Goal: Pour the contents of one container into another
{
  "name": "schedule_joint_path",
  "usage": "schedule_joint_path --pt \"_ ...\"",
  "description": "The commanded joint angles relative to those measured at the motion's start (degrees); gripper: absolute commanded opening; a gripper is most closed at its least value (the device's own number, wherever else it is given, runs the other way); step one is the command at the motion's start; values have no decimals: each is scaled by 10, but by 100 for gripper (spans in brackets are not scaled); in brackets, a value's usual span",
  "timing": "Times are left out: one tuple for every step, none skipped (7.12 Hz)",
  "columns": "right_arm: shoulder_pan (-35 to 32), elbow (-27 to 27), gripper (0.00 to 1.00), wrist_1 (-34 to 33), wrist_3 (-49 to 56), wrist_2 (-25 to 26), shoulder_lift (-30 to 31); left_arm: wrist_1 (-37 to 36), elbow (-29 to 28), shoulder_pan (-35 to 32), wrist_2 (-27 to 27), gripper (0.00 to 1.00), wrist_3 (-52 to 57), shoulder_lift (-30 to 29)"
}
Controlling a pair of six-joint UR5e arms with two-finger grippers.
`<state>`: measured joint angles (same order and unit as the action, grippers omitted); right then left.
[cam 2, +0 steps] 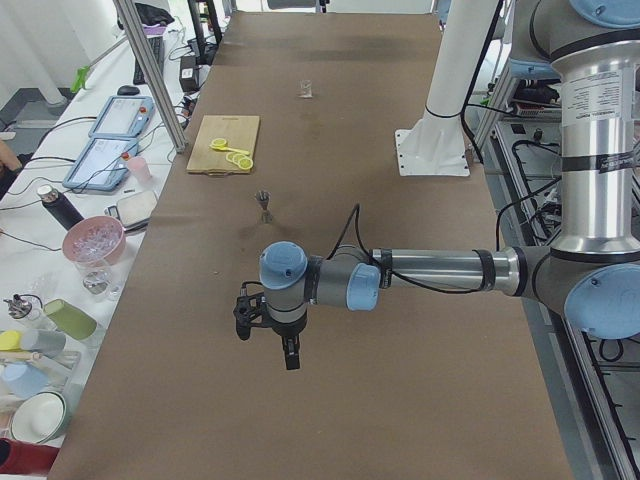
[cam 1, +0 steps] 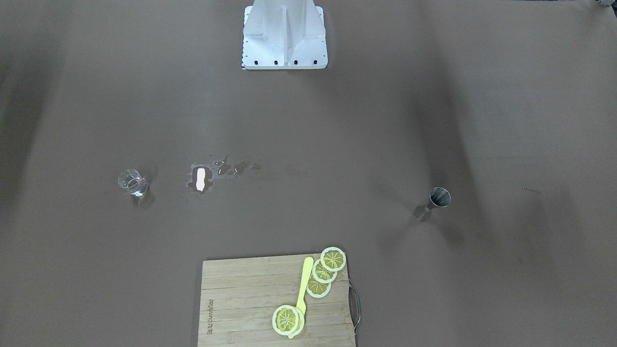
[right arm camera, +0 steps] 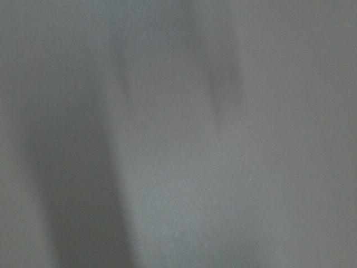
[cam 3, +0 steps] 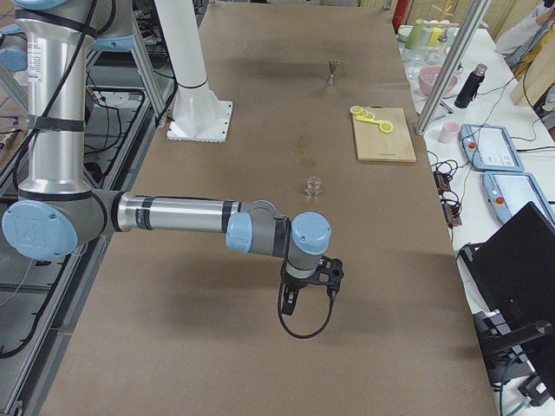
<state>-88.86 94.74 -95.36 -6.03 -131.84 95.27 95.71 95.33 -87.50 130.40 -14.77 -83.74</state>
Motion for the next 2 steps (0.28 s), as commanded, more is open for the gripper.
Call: schedule_joint_path --pt "0 0 100 0 0 0 0 0 0 1 0 99 0 0" --pt "0 0 100 0 0 -1 0 0 0 5 0 99 -2 0"
